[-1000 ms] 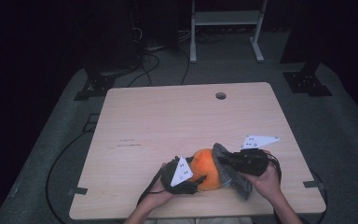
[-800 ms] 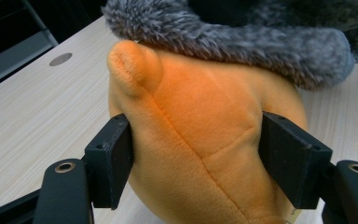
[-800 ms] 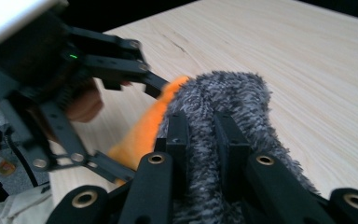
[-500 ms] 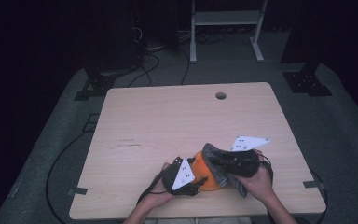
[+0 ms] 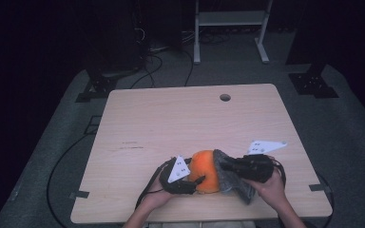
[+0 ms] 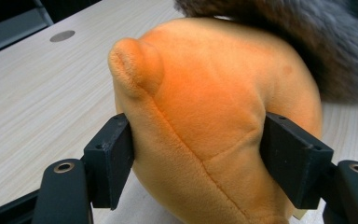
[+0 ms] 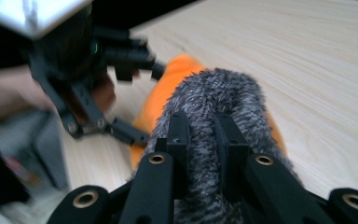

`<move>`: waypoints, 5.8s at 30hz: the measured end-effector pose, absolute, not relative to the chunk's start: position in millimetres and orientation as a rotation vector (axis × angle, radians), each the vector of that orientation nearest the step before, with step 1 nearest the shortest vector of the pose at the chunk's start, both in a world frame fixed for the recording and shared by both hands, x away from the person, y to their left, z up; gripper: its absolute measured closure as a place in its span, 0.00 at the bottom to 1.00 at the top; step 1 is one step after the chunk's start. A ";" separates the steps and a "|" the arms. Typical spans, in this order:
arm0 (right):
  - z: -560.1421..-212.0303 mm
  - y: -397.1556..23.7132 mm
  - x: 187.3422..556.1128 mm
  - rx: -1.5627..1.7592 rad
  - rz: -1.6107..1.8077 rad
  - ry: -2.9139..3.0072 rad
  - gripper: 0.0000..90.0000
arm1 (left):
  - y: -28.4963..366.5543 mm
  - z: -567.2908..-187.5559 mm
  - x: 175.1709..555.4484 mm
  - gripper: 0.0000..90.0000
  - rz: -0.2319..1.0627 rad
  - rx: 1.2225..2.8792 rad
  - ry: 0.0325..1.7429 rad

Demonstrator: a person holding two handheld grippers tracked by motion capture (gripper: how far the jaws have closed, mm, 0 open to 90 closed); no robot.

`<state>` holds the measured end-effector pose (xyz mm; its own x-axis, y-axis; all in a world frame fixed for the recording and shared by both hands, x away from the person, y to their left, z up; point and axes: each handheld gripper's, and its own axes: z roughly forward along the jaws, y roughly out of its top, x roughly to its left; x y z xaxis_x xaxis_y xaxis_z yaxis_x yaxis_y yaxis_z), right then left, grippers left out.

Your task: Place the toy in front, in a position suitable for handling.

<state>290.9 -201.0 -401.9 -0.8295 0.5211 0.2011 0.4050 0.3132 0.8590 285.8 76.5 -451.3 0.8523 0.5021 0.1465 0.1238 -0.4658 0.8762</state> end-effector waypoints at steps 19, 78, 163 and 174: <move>-417.4 -196.4 292.0 0.870 1.401 2.452 0.84 | 88.8 -434.8 293.9 0.30 0.482 1.931 0.503; -426.9 -192.9 299.8 0.919 1.265 2.465 0.84 | 90.4 -454.9 299.2 0.36 0.514 1.926 0.618; -408.4 -166.4 268.3 0.651 1.168 2.478 0.85 | 90.7 -448.5 300.5 0.48 0.336 1.902 0.540; -412.0 -155.1 264.6 0.612 1.104 2.504 0.86 | 94.5 -453.1 306.6 0.49 0.300 1.883 0.594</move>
